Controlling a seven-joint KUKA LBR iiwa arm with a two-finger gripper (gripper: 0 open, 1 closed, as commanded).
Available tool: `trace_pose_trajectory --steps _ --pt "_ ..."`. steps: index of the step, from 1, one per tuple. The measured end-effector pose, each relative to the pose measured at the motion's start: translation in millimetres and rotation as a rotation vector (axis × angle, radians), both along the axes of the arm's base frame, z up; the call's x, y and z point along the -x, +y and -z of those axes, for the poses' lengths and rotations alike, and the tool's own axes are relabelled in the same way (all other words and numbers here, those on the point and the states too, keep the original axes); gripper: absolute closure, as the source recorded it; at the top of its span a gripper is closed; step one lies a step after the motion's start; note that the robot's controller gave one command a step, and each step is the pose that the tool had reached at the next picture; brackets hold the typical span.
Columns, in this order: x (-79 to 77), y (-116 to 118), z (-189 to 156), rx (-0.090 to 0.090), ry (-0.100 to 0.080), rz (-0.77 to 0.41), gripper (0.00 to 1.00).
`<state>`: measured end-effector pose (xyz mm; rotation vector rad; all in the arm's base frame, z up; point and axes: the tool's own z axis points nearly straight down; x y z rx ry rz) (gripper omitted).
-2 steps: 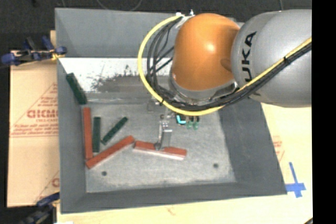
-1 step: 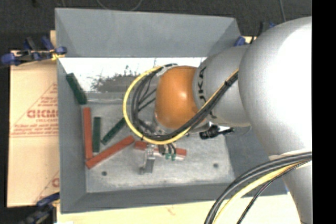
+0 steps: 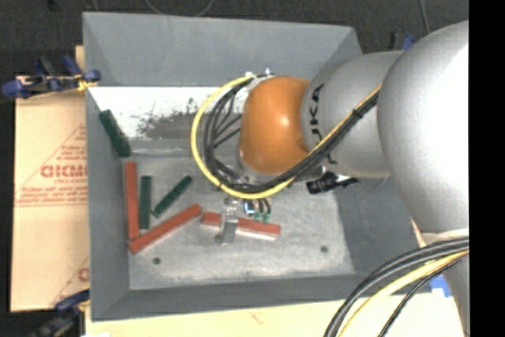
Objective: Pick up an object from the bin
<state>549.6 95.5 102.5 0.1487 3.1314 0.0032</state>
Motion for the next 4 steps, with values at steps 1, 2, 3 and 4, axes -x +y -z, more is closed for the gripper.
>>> trace_pose_trajectory --steps 1,2,3,4 --pt "1.8 13 2 -0.001 0.002 0.135 0.00" --pt "10.3 -25 33 0.002 0.008 0.205 0.00" --pt "9.6 -25 33 0.000 0.006 0.207 0.00" --pt "8.8 -25 32 0.000 0.004 0.209 1.00"
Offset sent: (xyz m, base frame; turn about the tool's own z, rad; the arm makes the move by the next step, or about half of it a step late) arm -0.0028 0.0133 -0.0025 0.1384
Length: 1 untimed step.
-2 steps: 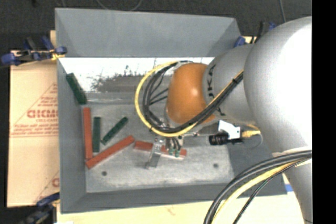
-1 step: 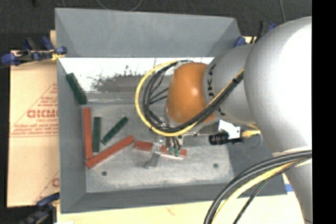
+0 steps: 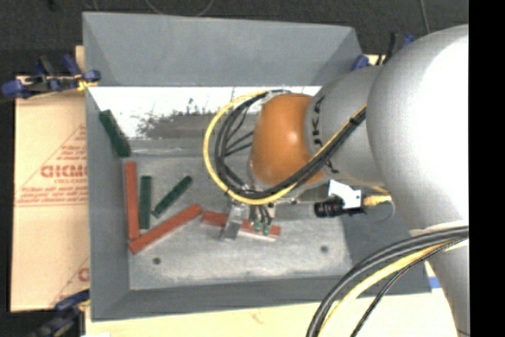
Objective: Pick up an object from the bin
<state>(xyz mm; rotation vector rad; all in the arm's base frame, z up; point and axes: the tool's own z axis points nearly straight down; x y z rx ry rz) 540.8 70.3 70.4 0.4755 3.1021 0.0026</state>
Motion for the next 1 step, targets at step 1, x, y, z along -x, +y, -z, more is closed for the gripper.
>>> trace_pose_trajectory --steps 1 --pt "-1.2 -0.6 -18.2 0.000 -0.001 0.003 1.00"
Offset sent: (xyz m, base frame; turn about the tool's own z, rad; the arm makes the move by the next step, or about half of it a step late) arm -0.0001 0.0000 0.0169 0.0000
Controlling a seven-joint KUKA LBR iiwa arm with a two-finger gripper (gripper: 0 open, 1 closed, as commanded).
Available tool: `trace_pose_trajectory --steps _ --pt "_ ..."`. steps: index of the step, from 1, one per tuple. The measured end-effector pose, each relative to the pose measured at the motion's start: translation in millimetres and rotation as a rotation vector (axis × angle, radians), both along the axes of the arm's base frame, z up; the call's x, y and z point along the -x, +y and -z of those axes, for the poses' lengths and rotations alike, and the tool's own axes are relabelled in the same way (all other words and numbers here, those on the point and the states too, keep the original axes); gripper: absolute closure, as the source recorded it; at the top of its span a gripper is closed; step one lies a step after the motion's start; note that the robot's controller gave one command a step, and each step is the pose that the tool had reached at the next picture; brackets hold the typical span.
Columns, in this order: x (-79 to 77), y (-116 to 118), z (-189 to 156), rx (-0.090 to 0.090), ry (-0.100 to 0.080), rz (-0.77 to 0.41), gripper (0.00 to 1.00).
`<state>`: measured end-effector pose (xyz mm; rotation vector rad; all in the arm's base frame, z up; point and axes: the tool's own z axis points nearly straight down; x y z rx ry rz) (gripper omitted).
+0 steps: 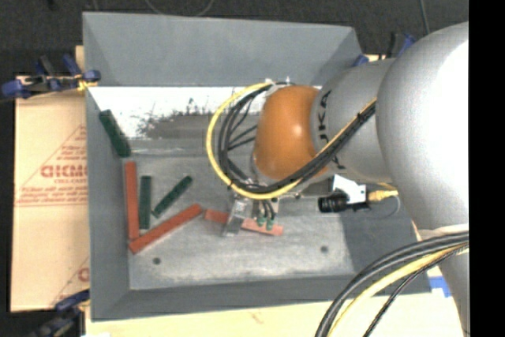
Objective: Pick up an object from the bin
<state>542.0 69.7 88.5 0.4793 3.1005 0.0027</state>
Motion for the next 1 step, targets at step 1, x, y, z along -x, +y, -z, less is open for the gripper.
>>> trace_pose_trajectory --steps 1 --pt "-1.3 -0.6 -38.6 0.000 -0.001 0.000 1.00"
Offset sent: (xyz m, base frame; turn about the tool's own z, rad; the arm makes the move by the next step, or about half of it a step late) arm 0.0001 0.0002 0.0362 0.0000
